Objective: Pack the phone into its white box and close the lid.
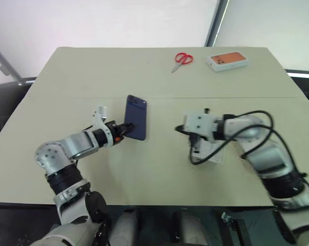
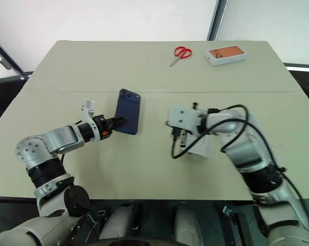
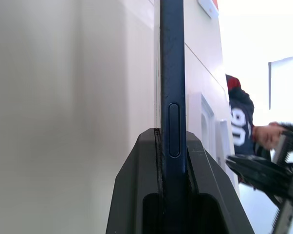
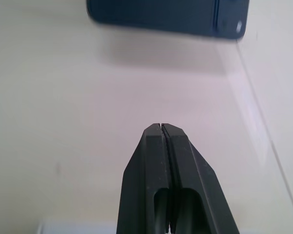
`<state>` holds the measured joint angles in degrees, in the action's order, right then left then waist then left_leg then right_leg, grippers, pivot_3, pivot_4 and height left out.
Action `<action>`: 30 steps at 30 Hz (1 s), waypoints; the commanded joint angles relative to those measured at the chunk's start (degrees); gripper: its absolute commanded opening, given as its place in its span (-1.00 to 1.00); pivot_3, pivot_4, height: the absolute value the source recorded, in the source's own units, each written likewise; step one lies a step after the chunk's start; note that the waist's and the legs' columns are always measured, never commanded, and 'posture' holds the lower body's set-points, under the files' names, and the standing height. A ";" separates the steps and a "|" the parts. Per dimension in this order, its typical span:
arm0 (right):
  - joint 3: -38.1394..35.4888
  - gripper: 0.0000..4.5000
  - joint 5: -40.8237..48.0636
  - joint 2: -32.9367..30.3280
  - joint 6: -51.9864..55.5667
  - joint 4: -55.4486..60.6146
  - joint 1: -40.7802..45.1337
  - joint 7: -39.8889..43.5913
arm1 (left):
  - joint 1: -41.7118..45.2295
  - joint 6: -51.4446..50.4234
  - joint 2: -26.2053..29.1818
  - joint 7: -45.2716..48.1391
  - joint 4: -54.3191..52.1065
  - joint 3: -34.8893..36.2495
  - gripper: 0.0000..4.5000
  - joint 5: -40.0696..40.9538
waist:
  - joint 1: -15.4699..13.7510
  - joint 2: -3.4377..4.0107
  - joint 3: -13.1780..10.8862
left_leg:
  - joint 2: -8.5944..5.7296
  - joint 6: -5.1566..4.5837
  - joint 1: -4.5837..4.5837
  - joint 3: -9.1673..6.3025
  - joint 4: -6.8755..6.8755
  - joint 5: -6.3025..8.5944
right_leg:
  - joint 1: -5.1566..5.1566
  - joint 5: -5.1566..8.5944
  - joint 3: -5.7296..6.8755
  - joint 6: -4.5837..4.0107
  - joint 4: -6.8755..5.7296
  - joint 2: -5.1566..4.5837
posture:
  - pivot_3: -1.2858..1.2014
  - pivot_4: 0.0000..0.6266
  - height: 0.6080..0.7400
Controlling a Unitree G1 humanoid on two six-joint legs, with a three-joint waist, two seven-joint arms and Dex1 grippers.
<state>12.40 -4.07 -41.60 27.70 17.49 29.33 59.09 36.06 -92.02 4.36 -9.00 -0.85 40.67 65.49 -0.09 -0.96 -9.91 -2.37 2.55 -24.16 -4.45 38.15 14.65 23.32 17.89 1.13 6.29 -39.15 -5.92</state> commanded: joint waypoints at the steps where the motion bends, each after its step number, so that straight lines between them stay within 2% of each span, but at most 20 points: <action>1: -1.32 -1.00 -1.79 -3.12 -1.71 0.09 -1.90 -1.74 | 0.91 -0.48 -0.57 -0.18 -2.01 -2.14 -0.97 2.11 | 0.46 0.00 0.00 | 0.02 0.00 0.01 0.01 -0.02 0.00 | 0.01 0.00 0.00 0.00 -0.02 0.01 | 0.03 -0.52 0.35; 5: -1.05 -1.00 -3.82 -5.79 -2.91 -1.60 -3.81 -3.14 | 0.98 -0.32 -0.67 -0.13 -1.82 -2.71 -0.97 1.91 | 0.84 0.00 0.00 | 0.03 0.01 0.01 0.04 -0.03 -0.01 | 0.02 0.00 -0.02 0.00 -0.03 0.02 | 0.03 -0.52 0.35; 9: -2.97 -1.00 -0.95 -7.43 -1.43 -0.74 -5.61 -0.93 | 0.71 -0.36 -0.19 -0.03 -1.97 -3.17 -0.97 1.78 | 0.65 0.00 0.00 | 0.04 0.01 0.01 0.03 -0.02 -0.01 | 0.02 0.00 -0.01 0.00 -0.03 0.03 | 0.03 -0.52 0.35; 12: -5.67 -0.62 3.87 -8.32 0.29 0.97 -6.68 1.86 | 0.24 -0.43 0.20 0.12 -2.25 -3.89 -1.00 1.36 | 0.55 -0.02 -0.01 | 0.02 0.01 -0.01 0.02 -0.01 -0.01 | 0.00 0.00 -0.01 0.00 -0.01 0.01 | 0.03 -0.52 0.35; 17: -9.15 0.52 10.25 -11.79 1.80 4.42 -9.20 6.66 | -0.66 -0.45 0.30 0.22 -2.76 -4.58 -1.00 1.46 | 0.43 -0.02 -0.01 | 0.01 0.01 -0.01 0.00 0.00 -0.01 | -0.01 0.00 0.00 0.00 0.00 0.01 | 0.03 -0.52 0.35; 21: -9.06 0.52 13.65 -13.63 4.25 8.38 -13.60 8.25 | -0.91 -0.15 0.54 0.40 -2.83 -5.16 -1.00 1.40 | 0.43 -0.03 -0.02 | 0.02 0.00 -0.02 -0.01 -0.01 -0.01 | -0.03 0.00 0.01 0.00 0.03 0.01 | 0.03 -0.52 0.35; 28: -6.72 0.52 12.59 -12.88 4.57 10.63 -18.75 4.22 | -1.57 0.32 0.70 0.58 -3.19 -6.04 -1.00 1.53 | 0.51 -0.03 -0.02 | 0.02 0.00 -0.02 -0.02 0.00 -0.01 | -0.04 0.00 0.00 0.00 0.03 0.01 | 0.03 -0.52 0.35; 30: -5.95 0.28 11.91 -12.94 4.31 10.13 -18.81 3.15 | -1.47 0.50 0.71 0.62 -3.03 -6.11 -1.00 1.55 | 0.51 -0.03 -0.02 | 0.02 0.00 -0.02 -0.02 0.00 -0.01 | -0.04 0.00 0.00 0.00 0.02 0.01 | 0.03 -0.52 0.35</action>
<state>6.57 8.45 -54.44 32.59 25.82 10.02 63.20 33.99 -91.97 4.64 -9.55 -1.32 34.66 65.60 0.41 -0.99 -9.93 -2.34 2.55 -24.18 -4.46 38.15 14.64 23.29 17.89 1.13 6.28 -39.13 -5.91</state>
